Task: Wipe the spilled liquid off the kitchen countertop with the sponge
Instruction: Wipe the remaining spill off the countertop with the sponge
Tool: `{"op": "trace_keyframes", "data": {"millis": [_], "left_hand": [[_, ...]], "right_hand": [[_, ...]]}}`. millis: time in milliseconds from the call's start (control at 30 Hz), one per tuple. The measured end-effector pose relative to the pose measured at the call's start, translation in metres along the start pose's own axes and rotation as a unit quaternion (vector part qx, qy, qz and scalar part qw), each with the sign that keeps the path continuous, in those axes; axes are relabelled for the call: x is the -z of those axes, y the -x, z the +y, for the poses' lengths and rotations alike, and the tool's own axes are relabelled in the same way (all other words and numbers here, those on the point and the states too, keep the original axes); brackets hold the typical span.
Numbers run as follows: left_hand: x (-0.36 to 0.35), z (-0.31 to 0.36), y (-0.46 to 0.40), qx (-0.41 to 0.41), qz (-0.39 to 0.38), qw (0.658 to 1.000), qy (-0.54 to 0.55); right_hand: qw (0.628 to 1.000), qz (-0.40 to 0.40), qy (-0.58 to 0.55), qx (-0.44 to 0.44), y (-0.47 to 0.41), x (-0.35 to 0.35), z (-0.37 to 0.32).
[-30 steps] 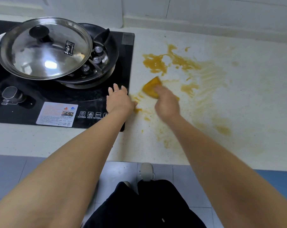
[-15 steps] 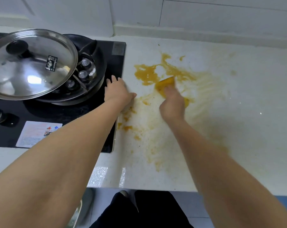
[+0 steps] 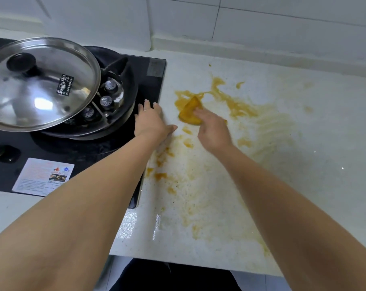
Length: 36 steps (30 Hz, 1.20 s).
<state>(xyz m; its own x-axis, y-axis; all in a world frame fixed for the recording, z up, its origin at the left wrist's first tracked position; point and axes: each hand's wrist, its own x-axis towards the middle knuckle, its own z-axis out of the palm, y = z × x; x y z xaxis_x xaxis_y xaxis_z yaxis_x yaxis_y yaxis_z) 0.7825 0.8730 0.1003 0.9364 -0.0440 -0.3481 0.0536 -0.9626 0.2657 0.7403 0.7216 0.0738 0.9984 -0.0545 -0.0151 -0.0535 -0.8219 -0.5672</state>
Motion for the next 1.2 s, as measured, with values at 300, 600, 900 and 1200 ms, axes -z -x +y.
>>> {"op": "trace_keyframes", "data": {"millis": [300, 600, 900, 1200], "left_hand": [[-0.001, -0.002, -0.001, -0.001, 0.001, 1.000, 0.000], [0.002, 0.005, -0.008, 0.003, -0.006, 1.000, 0.009], [0.013, 0.023, -0.053, 0.042, -0.002, 0.999, 0.033], [0.012, 0.031, -0.066, 0.040, 0.006, 0.999, 0.023]], "right_hand": [[0.998, -0.019, -0.024, 0.061, -0.005, -0.018, -0.014], [0.999, -0.023, -0.004, 0.046, -0.032, -0.019, -0.020], [0.998, 0.013, -0.008, -0.066, -0.068, -0.001, -0.007], [0.994, 0.056, 0.037, -0.090, -0.102, 0.011, 0.009]]}}
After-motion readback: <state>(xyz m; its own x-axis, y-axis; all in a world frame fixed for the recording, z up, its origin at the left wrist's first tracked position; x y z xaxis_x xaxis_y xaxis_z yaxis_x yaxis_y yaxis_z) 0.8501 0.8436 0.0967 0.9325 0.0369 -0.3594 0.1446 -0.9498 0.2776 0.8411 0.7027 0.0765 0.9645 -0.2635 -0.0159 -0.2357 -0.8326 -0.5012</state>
